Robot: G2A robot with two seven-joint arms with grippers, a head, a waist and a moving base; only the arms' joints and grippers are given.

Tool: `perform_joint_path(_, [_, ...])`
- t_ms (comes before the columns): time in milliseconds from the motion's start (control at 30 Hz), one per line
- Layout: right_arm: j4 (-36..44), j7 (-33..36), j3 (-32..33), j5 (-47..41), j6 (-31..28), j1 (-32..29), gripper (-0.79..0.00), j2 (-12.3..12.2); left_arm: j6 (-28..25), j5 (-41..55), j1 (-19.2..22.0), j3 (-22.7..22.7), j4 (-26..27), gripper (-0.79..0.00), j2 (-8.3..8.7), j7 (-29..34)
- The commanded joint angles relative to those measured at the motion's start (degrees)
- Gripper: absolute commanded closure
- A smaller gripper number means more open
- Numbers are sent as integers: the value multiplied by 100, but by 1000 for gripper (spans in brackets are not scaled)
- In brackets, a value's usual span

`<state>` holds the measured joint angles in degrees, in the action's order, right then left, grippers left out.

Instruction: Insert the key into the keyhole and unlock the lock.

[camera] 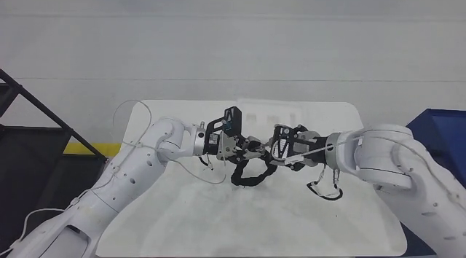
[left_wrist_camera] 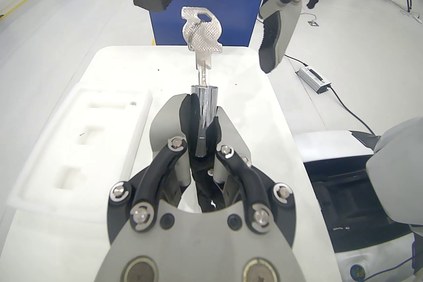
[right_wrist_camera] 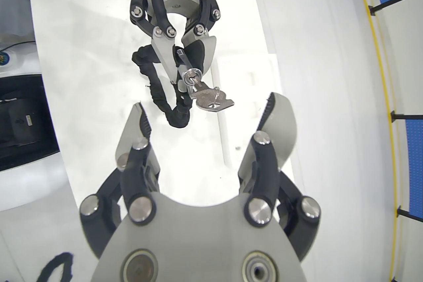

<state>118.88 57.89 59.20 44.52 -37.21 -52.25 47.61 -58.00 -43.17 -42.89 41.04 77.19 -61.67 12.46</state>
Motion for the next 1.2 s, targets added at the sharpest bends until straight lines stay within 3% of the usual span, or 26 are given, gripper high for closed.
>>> perform_joint_path(0, [60, -68, 5, 195, -44, -42, -348, -7, 0, 47, 29, -56, -7, 0, 12, 11])
perform_joint_path(433, [232, -358, -68, 751, -147, -165, -277, -5, 0, 263, 235, -394, -71, 0, 84, 36])
perform_joint_path(533, [252, -392, -43, 804, -165, -208, -203, -13, 0, 288, 274, -468, -81, 0, 94, 24])
perform_joint_path(567, [257, -398, -32, 811, -170, -223, -105, -16, 0, 294, 288, -492, -83, 0, 97, 18])
perform_joint_path(667, [274, -419, 6, 814, -165, -270, -9, -25, 0, 313, 327, -552, -97, 0, 107, -10])
perform_joint_path(1167, [162, -536, 313, -229, 707, -549, 0, -25, 0, 295, 485, -807, -81, 0, 146, -202])
